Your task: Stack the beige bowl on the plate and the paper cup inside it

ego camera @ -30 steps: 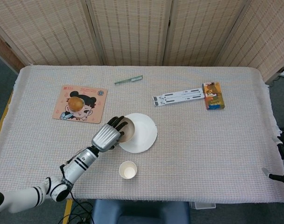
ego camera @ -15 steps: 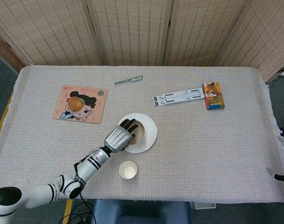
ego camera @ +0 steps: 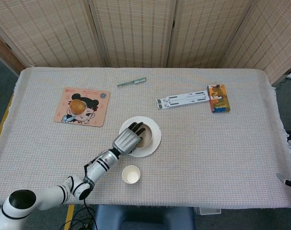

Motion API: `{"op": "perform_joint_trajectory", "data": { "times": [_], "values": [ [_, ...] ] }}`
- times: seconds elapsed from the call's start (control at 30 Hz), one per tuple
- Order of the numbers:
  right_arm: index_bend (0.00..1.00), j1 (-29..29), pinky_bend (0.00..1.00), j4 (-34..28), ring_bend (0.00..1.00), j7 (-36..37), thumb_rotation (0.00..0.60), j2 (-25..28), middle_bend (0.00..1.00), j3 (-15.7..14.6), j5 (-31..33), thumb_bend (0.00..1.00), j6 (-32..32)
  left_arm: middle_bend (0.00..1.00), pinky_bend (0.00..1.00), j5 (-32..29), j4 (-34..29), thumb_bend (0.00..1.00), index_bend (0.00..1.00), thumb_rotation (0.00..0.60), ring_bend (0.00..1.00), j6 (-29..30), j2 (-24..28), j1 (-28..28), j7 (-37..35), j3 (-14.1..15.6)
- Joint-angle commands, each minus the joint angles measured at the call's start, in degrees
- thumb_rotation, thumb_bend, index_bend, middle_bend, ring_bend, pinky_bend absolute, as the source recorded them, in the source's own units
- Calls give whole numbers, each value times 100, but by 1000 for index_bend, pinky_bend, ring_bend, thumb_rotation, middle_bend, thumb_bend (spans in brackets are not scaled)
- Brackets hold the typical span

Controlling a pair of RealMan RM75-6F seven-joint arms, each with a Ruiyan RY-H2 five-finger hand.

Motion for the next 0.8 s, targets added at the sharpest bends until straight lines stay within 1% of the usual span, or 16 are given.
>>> {"op": "perform_joint_trajectory", "data": {
  "times": [0.03, 0.37, 0.8],
  "values": [
    [0, 15, 0, 4, 0, -3, 600, -4, 0, -2, 3, 228, -21, 215, 163, -1, 19, 362, 665, 600, 0, 11, 8, -18, -13, 9],
    [0, 54, 0, -14, 0, -65, 600, -10, 0, -3, 45, 228, -77, 216, 163, -49, 1, 362, 665, 600, 0, 19, 65, -51, -15, 44],
    [0, 115, 0, 46, 0, -14, 600, -17, 0, 4, 112, 228, -207, 217, 163, -99, 161, 362, 666, 600, 0, -23, 74, -110, -69, 86]
  ]
}}
